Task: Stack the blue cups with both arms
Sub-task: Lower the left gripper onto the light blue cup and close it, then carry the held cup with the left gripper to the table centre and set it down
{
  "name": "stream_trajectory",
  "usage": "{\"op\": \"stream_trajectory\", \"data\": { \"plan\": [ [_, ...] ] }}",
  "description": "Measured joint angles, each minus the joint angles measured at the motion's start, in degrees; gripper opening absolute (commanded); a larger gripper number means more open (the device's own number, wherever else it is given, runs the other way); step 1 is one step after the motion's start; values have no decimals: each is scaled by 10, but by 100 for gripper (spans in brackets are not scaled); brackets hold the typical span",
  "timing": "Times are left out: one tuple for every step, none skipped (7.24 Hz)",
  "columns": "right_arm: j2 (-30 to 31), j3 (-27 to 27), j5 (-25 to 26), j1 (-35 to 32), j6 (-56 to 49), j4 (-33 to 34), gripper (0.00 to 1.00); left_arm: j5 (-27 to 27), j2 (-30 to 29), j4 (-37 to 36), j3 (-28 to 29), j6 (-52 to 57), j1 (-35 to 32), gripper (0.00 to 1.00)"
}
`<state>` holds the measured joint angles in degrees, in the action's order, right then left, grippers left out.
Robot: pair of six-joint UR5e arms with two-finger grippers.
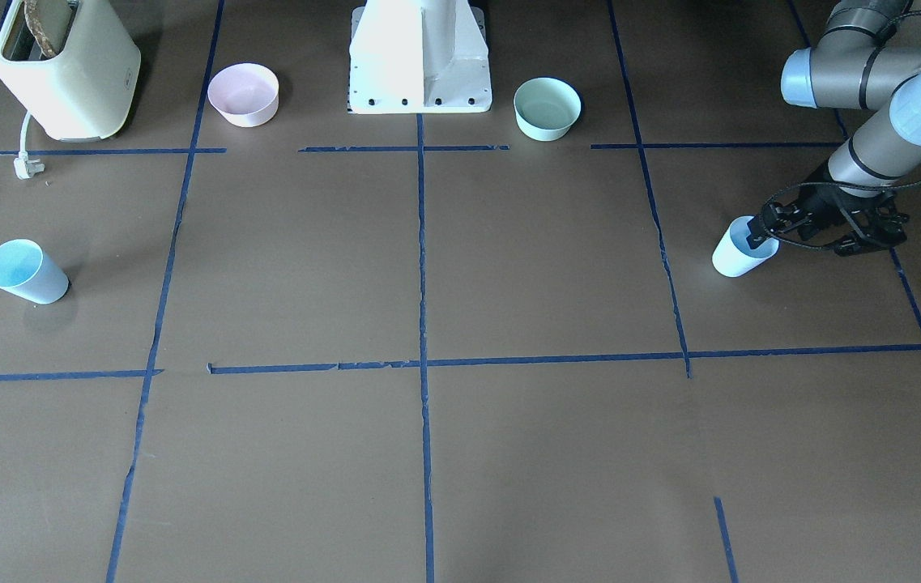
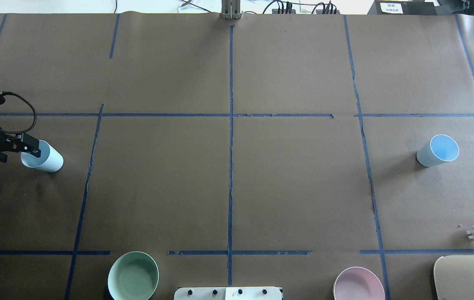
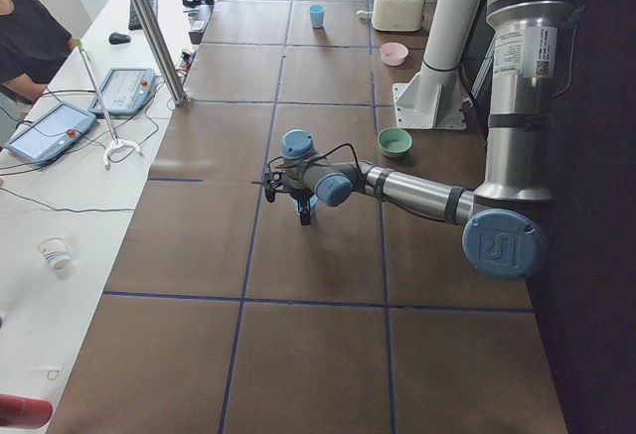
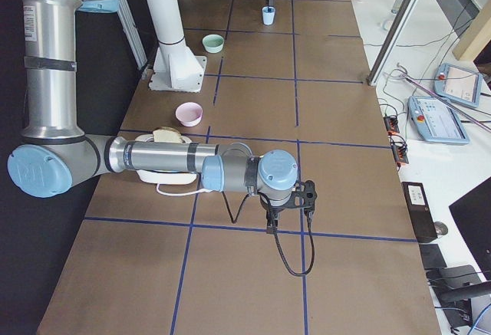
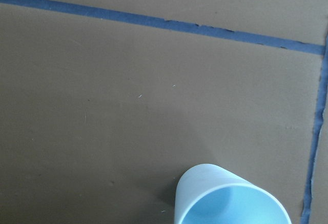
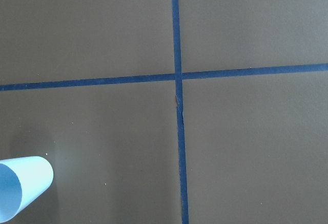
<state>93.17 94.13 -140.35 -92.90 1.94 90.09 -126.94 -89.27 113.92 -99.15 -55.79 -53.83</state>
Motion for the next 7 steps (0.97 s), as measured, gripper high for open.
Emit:
{"op": "stream_trajectory", "data": {
  "plan": [
    [0, 0, 0, 0, 0, 0, 100, 0, 0, 0, 2, 0, 4, 1],
    [0, 0, 0, 0, 0, 0, 100, -2, 0, 0, 3, 0, 5, 0],
    [0, 1, 0, 0, 0, 0, 100, -5, -1, -2, 1, -1, 5, 0],
    [0, 1, -1, 0, 0, 0, 100, -11, -1, -6, -5, -2, 5, 0],
    [-1, 1, -1, 0, 0, 0, 100, -27, -2, -11, -15, -2, 3, 0],
    [-1, 1, -1, 0, 0, 0, 100, -45, -11, -39, -34, -2, -2, 0],
    [-2, 1, -2, 0, 0, 0, 100, -54, -44, -103, -59, -2, -5, 0]
  ]
}}
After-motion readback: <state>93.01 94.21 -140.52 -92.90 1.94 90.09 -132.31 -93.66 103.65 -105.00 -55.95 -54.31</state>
